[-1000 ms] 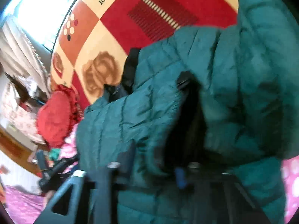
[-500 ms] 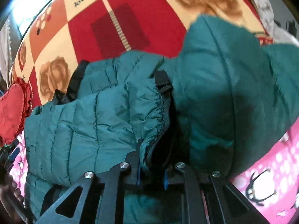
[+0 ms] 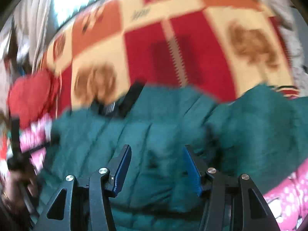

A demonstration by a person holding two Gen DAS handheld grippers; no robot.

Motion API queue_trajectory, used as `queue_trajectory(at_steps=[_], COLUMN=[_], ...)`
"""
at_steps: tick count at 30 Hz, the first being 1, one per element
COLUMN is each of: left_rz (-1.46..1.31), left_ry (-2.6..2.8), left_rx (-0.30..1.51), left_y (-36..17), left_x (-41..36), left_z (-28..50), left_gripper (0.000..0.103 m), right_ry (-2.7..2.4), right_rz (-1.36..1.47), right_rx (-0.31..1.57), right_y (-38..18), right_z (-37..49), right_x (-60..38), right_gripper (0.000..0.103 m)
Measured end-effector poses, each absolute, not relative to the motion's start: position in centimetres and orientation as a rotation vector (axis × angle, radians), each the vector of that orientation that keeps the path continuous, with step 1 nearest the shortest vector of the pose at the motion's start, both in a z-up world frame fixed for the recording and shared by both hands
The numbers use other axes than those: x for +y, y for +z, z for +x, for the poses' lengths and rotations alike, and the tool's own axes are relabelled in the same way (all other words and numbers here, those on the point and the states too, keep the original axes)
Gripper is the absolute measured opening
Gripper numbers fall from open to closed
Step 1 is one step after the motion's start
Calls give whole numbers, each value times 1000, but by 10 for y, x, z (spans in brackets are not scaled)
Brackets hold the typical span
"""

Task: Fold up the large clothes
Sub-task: 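Lower the sleeve onto the jacket back and open the left tool, then grasp the other sleeve's black cuff with the right tool and lift it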

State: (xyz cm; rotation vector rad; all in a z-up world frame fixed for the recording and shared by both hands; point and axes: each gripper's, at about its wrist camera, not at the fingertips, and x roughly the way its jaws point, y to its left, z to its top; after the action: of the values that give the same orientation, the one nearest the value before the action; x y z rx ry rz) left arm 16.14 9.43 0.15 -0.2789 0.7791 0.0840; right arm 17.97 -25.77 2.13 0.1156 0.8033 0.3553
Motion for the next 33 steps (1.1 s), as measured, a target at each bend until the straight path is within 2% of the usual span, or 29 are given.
queue_trajectory(at_steps=[3,4,5,7,9,11,13,15,19,21,24,27,33], left_rz=[-291,-306,-323,-384,-445,-486,-500,-470,-291,-217,-122,-85,-138], left_ry=[93,96,96,90,74,64,70,104,203,143,40,17,-8], left_rx=[815,837,855,885,906,923,910,874,639,579,662,835,891], left_y=[-6,-11,-15,-23,-30,-35,-34,-26,21,32,21,-8,-20], left_x=[94,96,98,105,112,117,119,117,95,78,52,39,46], left_z=[163,165,166,167,168,167,163,156,131,125,134,153,162], left_gripper=[68,77,82,84,84,84,84,82,81,81,81,81,84], right_ry=[320,315,323,337,370,410,415,413,417,416,418,420,406], right_rz=[88,127,164,210,204,164,98,72,80,77,80,86,68], right_rx=[950,984,987,986,988,993,1000,1004,1008,1006,1000,992,969], right_y=[-17,-28,-31,-33,-36,-37,-38,-37,-40,-40,-40,-40,-33], right_z=[199,205,205,206,207,205,204,203,206,206,206,205,201], right_x=[-254,-260,-264,-269,-265,-259,-246,-242,-241,-240,-241,-243,-246], right_gripper=[53,53,53,54,66,90,97,98,98,99,99,99,99])
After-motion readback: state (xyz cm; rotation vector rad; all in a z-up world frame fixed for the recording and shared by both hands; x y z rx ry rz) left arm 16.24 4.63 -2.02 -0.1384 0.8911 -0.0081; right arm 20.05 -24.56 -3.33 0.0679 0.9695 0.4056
